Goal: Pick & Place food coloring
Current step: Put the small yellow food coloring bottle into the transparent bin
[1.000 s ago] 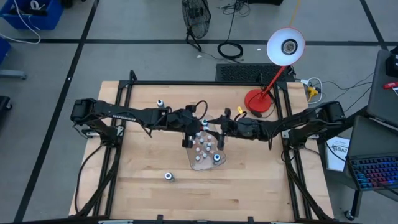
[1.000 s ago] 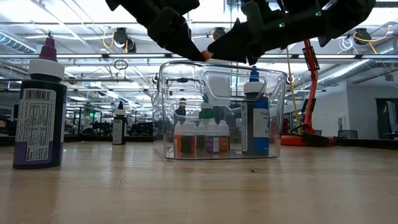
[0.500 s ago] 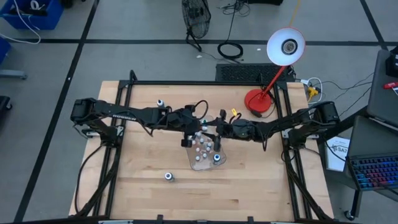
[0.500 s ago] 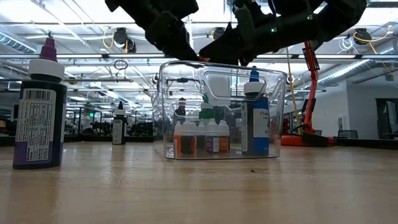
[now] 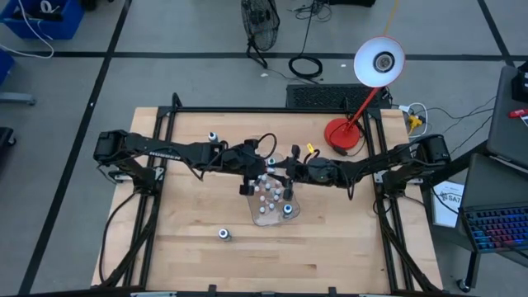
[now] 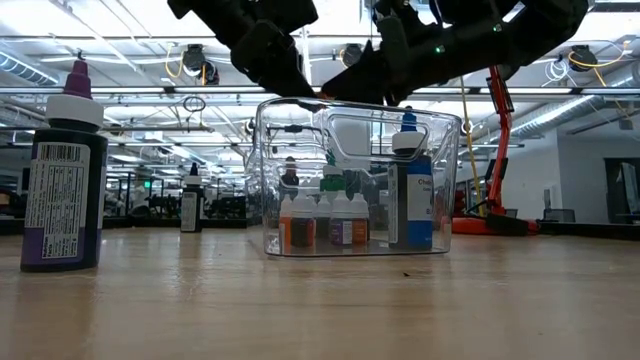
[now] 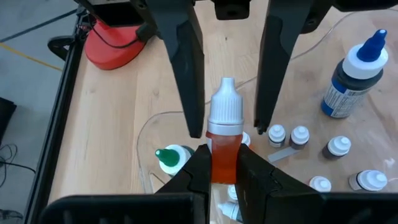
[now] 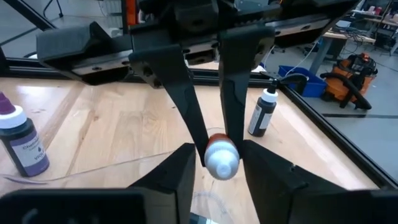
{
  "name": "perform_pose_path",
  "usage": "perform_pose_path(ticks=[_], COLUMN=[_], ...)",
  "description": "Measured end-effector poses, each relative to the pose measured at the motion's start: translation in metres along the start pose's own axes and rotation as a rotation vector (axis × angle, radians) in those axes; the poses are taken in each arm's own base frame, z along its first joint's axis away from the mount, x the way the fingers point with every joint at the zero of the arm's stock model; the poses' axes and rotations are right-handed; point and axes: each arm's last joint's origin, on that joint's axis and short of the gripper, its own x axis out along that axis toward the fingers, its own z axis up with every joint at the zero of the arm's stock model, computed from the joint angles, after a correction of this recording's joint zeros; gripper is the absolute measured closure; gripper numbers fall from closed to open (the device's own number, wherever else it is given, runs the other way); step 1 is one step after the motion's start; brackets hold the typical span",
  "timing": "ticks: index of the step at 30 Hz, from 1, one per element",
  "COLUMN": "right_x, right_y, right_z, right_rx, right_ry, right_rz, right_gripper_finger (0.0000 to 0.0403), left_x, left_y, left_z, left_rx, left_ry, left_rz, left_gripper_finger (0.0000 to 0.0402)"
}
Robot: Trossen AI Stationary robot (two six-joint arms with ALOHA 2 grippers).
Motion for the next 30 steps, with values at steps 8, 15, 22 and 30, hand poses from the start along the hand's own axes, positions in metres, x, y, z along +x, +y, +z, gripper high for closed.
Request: perform_pose_path(ticks=[8, 15, 22, 30], right_x=[0.0, 0.0, -0.001, -0.03], right_y=[0.0, 0.0, 0.001, 0.004], right_z=[0.0, -0.001, 0.0, 0.028], right_rx=[-0.017, -0.042, -0.079, -0.118], right_ry=[0.004, 0.008, 0.016, 0.123], right_rz=[0.001, 0.001, 0.003, 0.06], right_gripper_finger=[0.03, 0.0355, 0.0358, 0.0358], left_x=[0.0, 0.0, 0.0, -0.034], left_y=[0.0, 0.0, 0.0, 0.006], left_z=[0.0, 0.0, 0.002, 0.013], left_rx=[0.0, -0.005, -0.02, -0.151], left_ry=[0.0, -0.001, -0.031, -0.135], left_rz=[0.0, -0.001, 0.013, -0.024], left_gripper_finger=[0.0355, 0.0355, 0.0328, 0.0199])
